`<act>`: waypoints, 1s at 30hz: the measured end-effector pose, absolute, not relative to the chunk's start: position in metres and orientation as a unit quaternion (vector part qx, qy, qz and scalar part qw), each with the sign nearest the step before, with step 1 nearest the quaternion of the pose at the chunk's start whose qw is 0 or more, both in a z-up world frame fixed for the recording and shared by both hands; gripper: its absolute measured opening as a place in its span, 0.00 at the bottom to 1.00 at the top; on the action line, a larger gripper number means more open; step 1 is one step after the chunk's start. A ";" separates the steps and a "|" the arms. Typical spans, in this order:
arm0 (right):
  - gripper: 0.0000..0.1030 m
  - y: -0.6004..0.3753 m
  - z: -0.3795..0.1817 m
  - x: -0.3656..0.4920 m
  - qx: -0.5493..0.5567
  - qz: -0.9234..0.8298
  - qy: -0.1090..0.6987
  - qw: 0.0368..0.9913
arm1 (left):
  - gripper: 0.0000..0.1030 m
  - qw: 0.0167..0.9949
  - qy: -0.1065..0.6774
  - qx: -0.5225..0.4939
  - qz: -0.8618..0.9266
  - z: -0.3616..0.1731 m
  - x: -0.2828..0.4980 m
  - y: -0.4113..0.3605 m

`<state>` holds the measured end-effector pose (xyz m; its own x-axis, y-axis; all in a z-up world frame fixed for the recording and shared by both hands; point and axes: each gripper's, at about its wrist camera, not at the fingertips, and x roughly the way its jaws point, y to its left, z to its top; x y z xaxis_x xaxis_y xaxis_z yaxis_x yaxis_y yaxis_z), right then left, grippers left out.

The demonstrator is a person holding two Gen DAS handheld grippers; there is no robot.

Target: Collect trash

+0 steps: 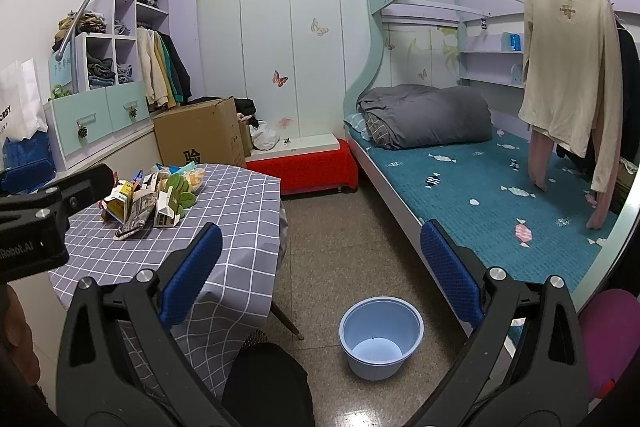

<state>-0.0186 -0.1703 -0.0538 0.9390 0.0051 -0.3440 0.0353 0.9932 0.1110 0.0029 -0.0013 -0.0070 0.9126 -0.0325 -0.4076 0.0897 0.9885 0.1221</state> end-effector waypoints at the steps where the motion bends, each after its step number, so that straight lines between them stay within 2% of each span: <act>1: 0.94 -0.170 -0.054 -0.019 0.058 -0.008 0.174 0.983 | 0.96 0.975 0.207 0.069 -0.032 -0.007 0.003 -0.001; 30: 0.94 -0.162 -0.062 -0.017 0.056 -0.007 0.181 0.982 | 0.96 0.975 0.209 0.070 -0.035 -0.007 0.002 -0.005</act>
<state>-0.0175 -0.1621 -0.0621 0.9344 0.0074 -0.3562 0.0332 0.9936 0.1077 0.0021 -0.0047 -0.0066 0.9101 -0.0389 -0.4127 0.0971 0.9879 0.1210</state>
